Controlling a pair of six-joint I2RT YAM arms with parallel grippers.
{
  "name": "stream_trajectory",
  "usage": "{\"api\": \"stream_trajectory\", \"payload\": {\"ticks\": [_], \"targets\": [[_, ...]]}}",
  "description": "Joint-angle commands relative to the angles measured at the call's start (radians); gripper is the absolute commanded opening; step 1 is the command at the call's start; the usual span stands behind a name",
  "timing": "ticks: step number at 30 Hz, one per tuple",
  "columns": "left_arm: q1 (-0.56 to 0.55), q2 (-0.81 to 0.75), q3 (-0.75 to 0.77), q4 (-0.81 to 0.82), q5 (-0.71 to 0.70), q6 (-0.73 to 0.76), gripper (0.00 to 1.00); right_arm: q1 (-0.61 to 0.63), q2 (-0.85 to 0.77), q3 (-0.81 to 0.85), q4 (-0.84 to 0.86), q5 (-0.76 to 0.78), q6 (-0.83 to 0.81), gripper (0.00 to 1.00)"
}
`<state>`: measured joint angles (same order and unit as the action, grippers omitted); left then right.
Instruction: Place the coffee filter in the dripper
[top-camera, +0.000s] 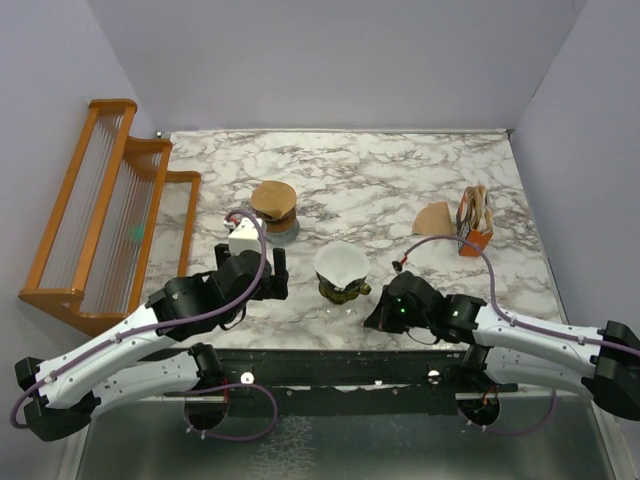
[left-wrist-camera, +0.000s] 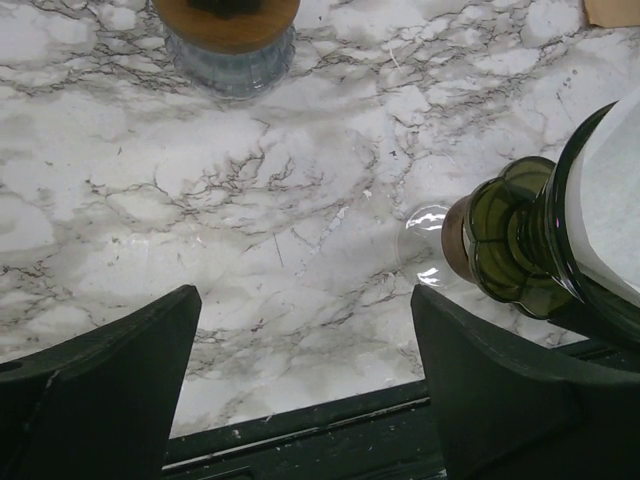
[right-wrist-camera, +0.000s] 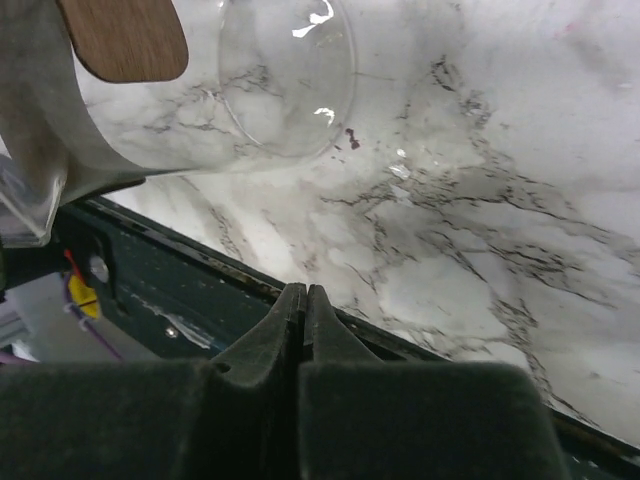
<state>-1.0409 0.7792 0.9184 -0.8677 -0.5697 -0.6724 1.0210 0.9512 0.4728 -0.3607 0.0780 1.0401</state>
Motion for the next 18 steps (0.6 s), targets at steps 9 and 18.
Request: {"api": "stream_trajectory", "payload": {"ticks": [9, 18], "targets": [[0.004, -0.060, -0.063, 0.052, -0.072, 0.030, 0.99, -0.034, 0.131, -0.198, 0.678, -0.174, 0.222, 0.01], [0.004, -0.093, -0.059, 0.062, -0.089, 0.067, 0.99, -0.033, 0.317, -0.203, 0.973, -0.182, 0.305, 0.00]]}}
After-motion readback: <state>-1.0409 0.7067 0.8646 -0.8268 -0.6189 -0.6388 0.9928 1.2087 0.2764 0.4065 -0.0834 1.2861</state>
